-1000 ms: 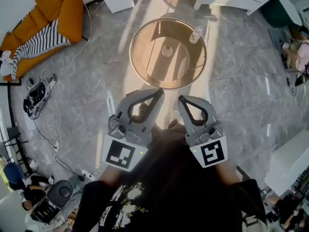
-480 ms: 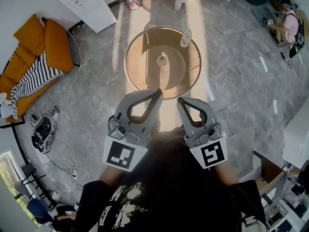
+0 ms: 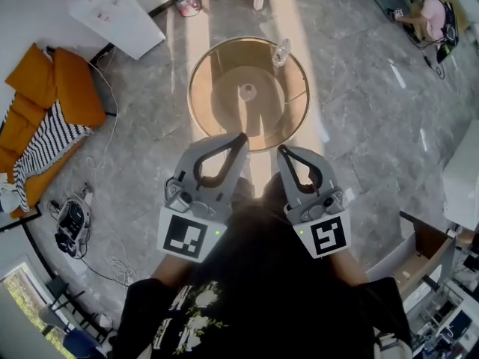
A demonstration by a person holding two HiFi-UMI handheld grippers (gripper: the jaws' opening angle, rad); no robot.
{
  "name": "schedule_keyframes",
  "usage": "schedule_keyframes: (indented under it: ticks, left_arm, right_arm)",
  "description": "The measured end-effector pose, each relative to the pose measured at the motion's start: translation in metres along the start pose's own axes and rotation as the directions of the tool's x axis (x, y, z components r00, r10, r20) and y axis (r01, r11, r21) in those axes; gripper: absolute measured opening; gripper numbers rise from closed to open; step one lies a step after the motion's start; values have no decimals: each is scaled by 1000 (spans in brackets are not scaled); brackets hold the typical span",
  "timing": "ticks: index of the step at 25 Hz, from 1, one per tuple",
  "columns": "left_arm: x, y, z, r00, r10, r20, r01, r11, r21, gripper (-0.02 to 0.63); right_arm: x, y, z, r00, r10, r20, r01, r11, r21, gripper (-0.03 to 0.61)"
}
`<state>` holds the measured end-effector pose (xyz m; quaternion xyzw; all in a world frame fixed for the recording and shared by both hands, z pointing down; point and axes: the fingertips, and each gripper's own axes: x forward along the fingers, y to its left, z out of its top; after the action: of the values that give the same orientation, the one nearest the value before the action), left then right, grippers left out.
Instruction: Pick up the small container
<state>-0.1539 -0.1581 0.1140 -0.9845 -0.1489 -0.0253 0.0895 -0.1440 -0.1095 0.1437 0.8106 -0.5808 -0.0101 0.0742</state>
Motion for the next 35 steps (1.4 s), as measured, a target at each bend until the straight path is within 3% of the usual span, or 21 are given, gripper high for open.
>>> schedule_keyframes:
  ticks: [6, 10, 23, 32, 35]
  left_arm:
    - [20, 8, -12, 999, -47, -15, 46, 999, -21, 12]
    - [53, 16, -17, 999, -46, -29, 45, 999, -22, 12]
    - [155, 55, 21, 994, 101, -42, -99, 994, 54, 12]
    - [193, 81, -10, 968, 224, -110, -225, 974, 8, 12]
    - [189, 90, -27, 969, 218, -114, -221, 975, -9, 14]
  right_arm:
    - [15, -16, -14, 999, -28, -37, 29, 999, 46, -5]
    - [22, -40, -18, 1000, 22, -13, -21, 998, 54, -5]
    - [58, -178, -3, 992, 112, 57, -113, 993, 15, -5]
    - [96, -220, -45, 972, 235, 29, -236, 970, 53, -3]
    - [110, -218, -57, 973, 231, 10, -231, 971, 66, -3]
